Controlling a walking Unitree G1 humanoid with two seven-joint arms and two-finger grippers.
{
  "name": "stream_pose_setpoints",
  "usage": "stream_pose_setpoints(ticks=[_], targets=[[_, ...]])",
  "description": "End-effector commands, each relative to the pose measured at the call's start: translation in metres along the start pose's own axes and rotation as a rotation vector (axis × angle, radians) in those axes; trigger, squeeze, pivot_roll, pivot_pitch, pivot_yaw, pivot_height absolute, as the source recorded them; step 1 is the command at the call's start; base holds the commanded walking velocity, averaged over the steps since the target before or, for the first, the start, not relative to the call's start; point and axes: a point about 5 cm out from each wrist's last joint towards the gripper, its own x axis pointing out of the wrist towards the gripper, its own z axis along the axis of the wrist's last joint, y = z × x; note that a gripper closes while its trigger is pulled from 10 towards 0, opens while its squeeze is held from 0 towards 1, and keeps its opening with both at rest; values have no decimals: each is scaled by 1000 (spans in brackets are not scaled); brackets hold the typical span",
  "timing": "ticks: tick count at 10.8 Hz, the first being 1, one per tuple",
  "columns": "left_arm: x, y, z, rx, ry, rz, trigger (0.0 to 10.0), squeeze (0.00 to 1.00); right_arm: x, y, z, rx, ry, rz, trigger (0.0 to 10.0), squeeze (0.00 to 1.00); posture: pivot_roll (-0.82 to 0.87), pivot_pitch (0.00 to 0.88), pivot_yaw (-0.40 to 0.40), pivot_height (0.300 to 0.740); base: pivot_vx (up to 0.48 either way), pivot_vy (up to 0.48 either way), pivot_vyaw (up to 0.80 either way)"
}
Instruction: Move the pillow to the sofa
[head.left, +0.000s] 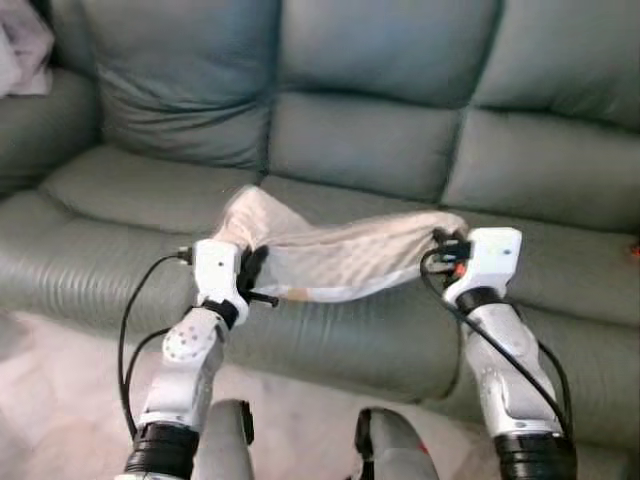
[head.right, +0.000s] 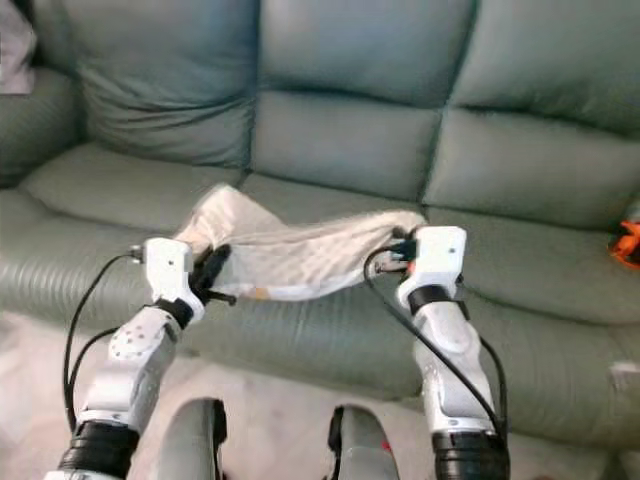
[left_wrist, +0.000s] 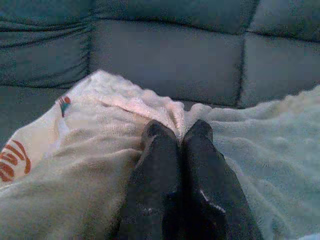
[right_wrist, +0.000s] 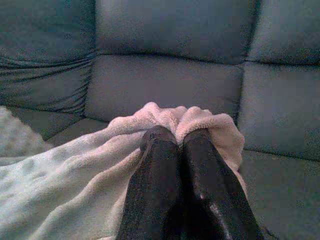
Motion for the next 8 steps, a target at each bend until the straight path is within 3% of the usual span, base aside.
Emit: stream_pose_setpoints(ticks=[1, 7, 8], targets=[[1, 5, 9, 16, -34, 9, 10000, 0, 4, 9, 6, 5, -25, 26, 10000, 0, -14, 0, -65, 620, 319, 0, 0], [1, 6, 8, 18, -27, 7, 10000, 0, 5, 10, 5, 8, -19, 29, 10000, 0, -13, 0, -62, 620, 319, 0, -95], [2, 8, 9, 26, -38, 17, 10000, 0, 5, 11, 4, 11, -16, 36, 10000, 0, -11, 0, -62, 620, 0, 0, 0]])
